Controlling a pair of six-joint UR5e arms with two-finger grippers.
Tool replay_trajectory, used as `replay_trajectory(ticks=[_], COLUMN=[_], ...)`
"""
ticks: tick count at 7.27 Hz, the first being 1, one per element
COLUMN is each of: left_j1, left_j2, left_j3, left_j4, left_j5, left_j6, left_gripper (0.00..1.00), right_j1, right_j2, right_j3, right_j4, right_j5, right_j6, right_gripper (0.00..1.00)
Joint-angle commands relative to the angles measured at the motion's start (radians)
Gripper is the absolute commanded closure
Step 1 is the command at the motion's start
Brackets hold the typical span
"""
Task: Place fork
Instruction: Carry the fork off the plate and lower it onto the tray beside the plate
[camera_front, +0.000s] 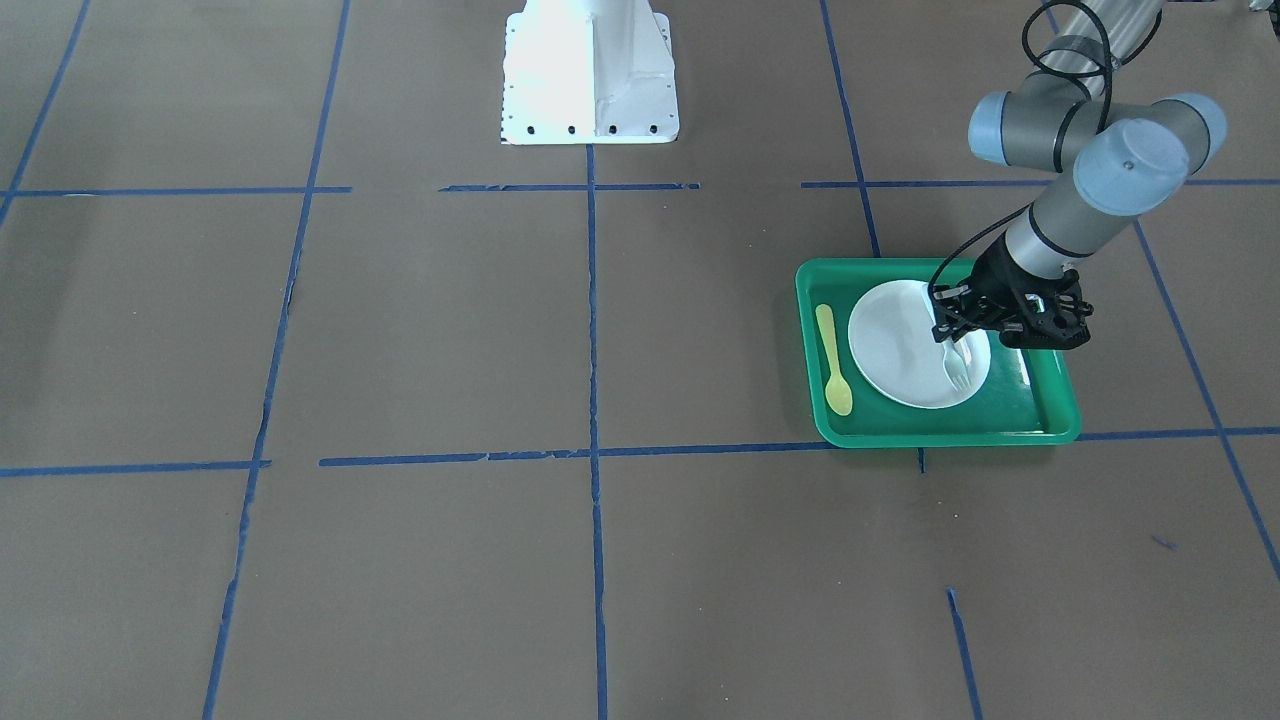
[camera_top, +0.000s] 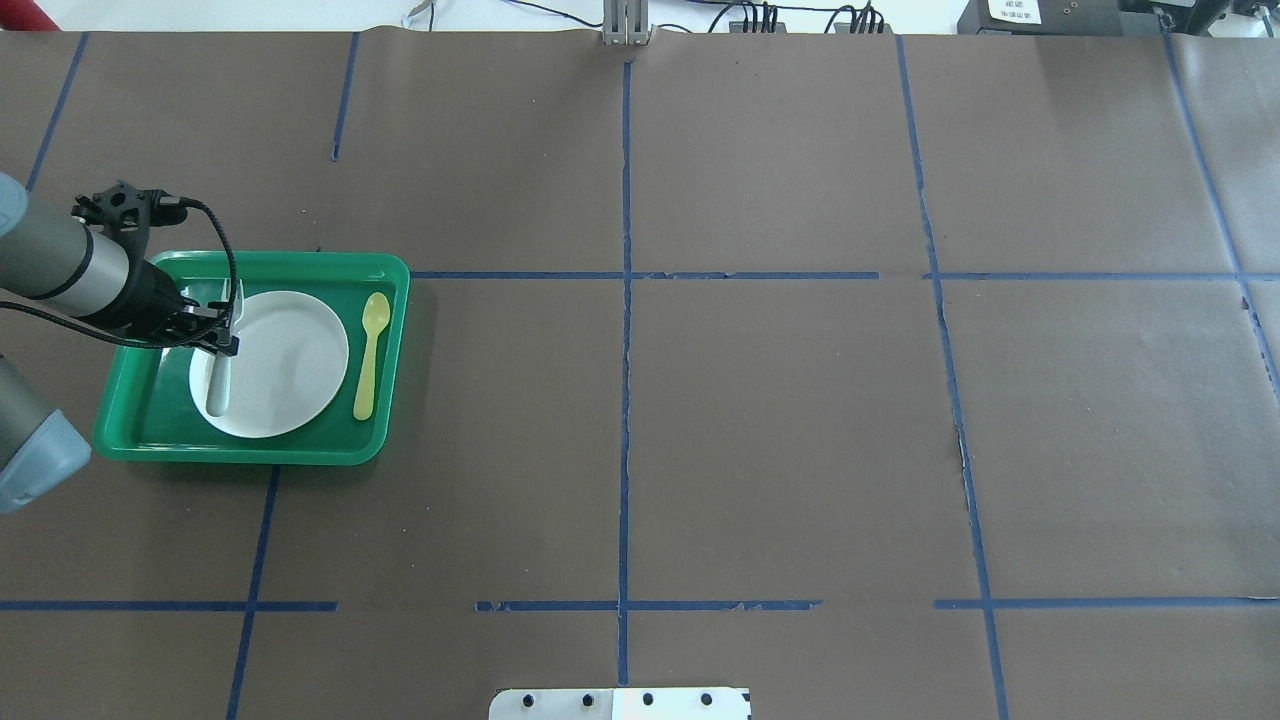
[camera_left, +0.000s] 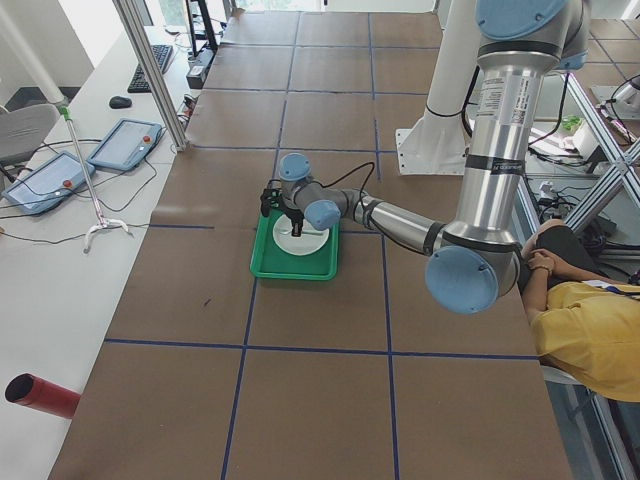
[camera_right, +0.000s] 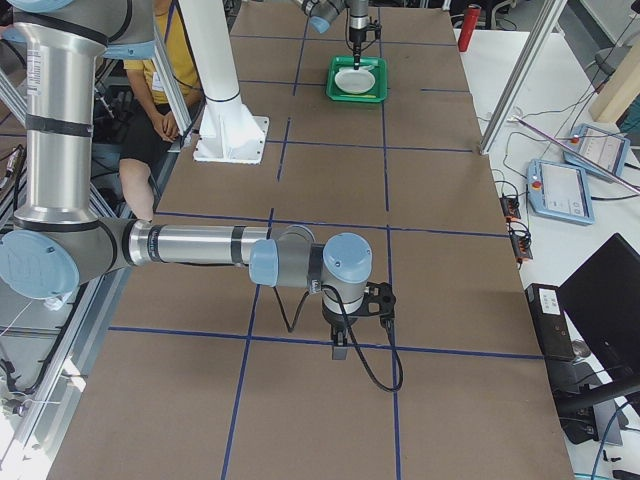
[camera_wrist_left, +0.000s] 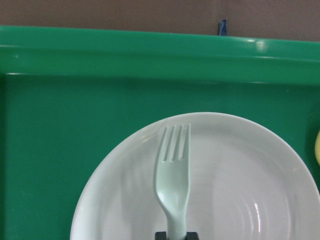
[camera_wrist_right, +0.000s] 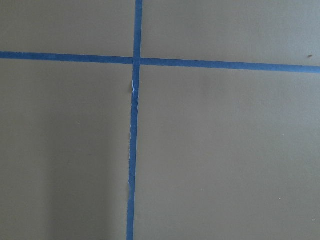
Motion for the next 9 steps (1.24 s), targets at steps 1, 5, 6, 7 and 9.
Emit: replay_trajectory(ticks=[1, 5, 6, 7, 9], left_j1=[-0.046, -0.036, -0.036, -0.036, -0.042], left_j2=[0.070, 0.026, 0.005, -0.026, -0.023], left_j3=[-0.016, 0.082, 0.111, 0.159, 0.176], left_j4=[-0.006, -0.003, -0.001, -0.004, -0.009], left_j5=[0.000, -0.001, -0.001, -0.001, -0.001], left_j6=[0.138, 0.171, 0.159, 0.145, 0.159], left_gripper=[1.00, 1.00, 1.00, 1.00, 1.00], right_j1=[0.000, 0.000, 0.000, 0.000, 0.000], right_j2=[0.000, 0.000, 0.000, 0.000, 0.000], right_j3=[0.000, 0.000, 0.000, 0.000, 0.000], right_j4=[0.000, 0.000, 0.000, 0.000, 0.000], right_j5=[0.000, 0.000, 0.000, 0.000, 0.000], right_j6=[0.000, 0.000, 0.002, 0.000, 0.000], right_gripper=[0.00, 0.00, 0.00, 0.00, 0.00])
